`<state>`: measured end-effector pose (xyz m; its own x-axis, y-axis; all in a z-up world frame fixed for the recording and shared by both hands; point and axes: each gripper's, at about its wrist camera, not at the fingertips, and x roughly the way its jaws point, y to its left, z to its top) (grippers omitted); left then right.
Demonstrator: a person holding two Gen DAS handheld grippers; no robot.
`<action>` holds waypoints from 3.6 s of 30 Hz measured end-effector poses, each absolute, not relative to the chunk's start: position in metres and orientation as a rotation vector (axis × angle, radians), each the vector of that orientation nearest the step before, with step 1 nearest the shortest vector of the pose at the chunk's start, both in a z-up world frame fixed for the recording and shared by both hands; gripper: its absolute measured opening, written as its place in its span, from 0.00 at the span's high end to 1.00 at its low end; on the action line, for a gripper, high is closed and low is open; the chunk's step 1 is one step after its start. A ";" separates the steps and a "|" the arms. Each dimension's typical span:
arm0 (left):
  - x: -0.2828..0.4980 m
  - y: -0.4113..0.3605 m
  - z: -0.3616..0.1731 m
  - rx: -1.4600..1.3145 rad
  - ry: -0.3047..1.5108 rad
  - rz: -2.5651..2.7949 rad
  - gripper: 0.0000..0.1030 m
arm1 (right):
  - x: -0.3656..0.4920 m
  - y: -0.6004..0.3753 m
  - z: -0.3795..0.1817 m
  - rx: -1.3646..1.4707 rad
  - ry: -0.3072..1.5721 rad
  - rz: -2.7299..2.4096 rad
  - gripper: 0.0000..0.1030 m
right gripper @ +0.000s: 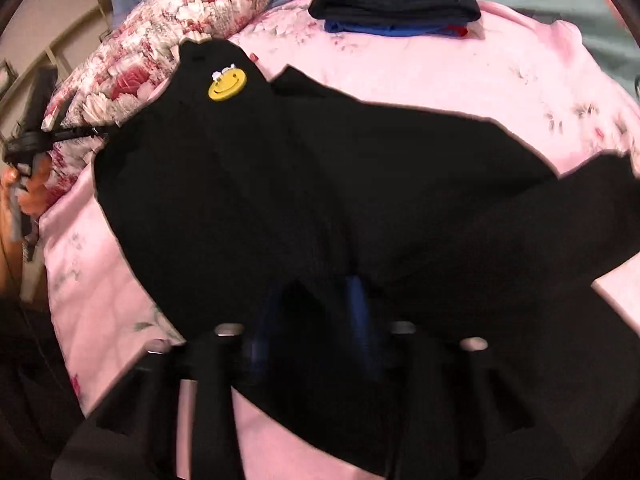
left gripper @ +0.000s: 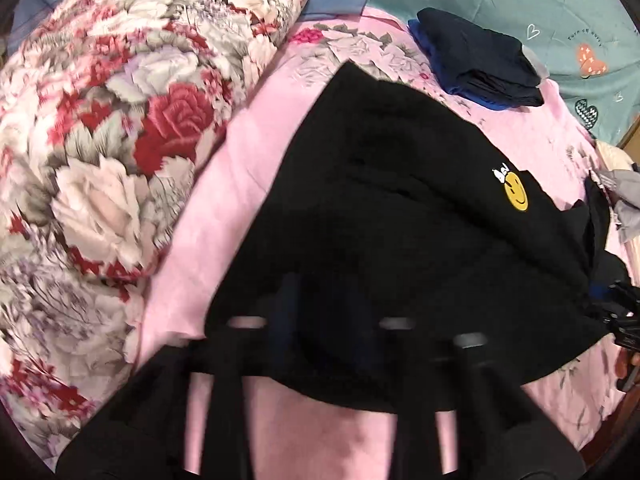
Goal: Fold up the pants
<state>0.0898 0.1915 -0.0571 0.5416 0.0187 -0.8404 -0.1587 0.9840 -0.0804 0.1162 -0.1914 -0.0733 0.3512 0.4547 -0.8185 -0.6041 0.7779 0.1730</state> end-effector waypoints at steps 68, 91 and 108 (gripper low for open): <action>0.057 0.189 -0.031 -0.195 1.020 0.243 0.28 | 0.145 -0.288 -0.011 0.219 0.780 0.272 0.14; 0.059 0.189 -0.050 -0.422 1.216 0.170 0.31 | 0.118 -0.272 -0.007 0.226 0.713 0.401 0.14; 0.077 0.204 -0.070 -0.543 1.206 0.182 0.58 | 0.101 -0.261 -0.011 0.206 0.704 0.423 0.14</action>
